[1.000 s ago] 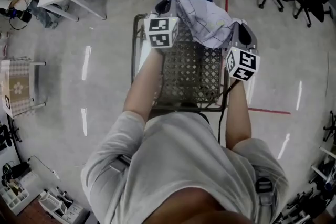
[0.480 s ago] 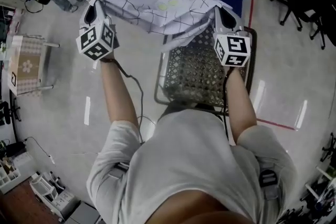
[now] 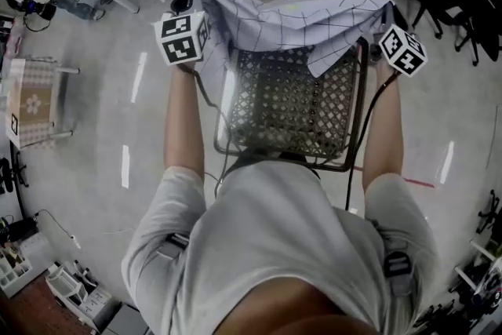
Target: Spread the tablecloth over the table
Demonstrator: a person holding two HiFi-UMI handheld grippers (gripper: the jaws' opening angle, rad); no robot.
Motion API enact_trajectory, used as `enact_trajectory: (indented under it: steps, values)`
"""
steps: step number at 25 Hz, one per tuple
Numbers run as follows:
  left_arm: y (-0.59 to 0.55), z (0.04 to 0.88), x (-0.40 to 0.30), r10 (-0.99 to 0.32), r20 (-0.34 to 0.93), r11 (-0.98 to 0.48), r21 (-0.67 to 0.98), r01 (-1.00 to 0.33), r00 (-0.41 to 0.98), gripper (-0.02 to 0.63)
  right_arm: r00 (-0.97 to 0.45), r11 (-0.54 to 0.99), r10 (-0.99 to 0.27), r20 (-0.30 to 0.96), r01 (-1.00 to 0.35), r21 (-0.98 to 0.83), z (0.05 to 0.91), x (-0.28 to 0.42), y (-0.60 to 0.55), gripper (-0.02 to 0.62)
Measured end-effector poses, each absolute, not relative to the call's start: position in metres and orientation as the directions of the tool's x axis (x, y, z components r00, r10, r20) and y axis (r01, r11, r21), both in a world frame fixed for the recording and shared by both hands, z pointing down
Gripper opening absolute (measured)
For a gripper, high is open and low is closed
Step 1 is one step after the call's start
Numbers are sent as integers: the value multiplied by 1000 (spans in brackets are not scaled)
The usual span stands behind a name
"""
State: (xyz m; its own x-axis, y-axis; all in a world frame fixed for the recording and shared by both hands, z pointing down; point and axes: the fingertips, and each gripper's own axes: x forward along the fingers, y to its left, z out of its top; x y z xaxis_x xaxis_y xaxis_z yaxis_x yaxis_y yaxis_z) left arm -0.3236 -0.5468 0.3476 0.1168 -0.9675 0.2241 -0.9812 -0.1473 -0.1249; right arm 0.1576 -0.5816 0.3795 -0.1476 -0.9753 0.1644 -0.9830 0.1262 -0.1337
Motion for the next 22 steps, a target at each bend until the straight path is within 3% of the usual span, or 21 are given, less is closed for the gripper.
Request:
enact_trajectory:
  steps: [5,9,13,22]
  values:
    - [-572,289,-243,-964,139,-245,-137,-960,226,23,38,-35,-995,89,-999,42,308,288,-532,8]
    - [-574,297,-215,-951,152,-292,-142,-946,271,23,152,-143,-984,93,-985,97,309,340,-501,8]
    - [-552,329,-223,-936,210,-309,-116,-944,281,23,147,-135,-967,206,-988,70,351,342,-474,8]
    - [-436,410,-295,-915,286,-338,-166,-926,283,23,152,-156,-937,314,-988,13,448,280,-326,8]
